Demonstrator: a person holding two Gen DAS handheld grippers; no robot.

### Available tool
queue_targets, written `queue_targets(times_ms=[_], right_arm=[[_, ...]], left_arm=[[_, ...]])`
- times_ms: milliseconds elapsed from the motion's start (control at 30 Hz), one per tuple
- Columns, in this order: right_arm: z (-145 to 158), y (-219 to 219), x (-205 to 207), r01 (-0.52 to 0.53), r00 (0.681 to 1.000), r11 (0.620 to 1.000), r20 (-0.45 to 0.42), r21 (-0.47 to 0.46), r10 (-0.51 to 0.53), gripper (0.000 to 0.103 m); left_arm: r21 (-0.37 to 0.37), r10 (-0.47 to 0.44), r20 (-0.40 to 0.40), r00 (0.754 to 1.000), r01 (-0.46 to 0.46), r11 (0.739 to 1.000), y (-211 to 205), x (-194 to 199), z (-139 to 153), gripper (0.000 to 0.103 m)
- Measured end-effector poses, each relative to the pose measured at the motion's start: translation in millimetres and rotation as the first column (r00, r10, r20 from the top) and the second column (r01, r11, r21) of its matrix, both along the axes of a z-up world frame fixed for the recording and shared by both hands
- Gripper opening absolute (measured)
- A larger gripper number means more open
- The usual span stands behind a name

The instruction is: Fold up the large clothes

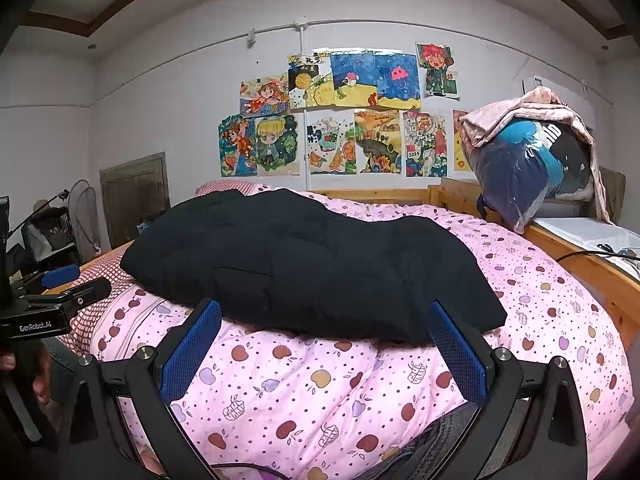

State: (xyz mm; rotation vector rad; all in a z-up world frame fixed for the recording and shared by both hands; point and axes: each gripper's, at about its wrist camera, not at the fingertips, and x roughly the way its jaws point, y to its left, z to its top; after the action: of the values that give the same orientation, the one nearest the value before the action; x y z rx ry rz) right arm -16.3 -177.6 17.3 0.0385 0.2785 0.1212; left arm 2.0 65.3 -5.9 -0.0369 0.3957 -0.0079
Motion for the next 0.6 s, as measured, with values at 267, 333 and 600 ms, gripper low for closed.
queue_targets(times_ms=[267,333,600], right_arm=[[-1,-1,14,-0.008,0.998,1.000,-0.055,0.024,0.009,0.101],[-1,-2,18,-0.008,0.997,1.000,-0.071,0.028,0.010,0.101],[-1,0,34,-0.007,0.990,1.000,-0.140,0.027,0.011,0.101]], left_arm=[[-0.008,0.014,-0.032,0.999,-0.014,1.000,3,9,1,0.103],[-0.012,0.014,-0.048,0.999,-0.015,1.000,4,14,1,0.103],[-0.037,0.017,-0.123,0.992,-0.021,0.999,10,33,2,0.103]])
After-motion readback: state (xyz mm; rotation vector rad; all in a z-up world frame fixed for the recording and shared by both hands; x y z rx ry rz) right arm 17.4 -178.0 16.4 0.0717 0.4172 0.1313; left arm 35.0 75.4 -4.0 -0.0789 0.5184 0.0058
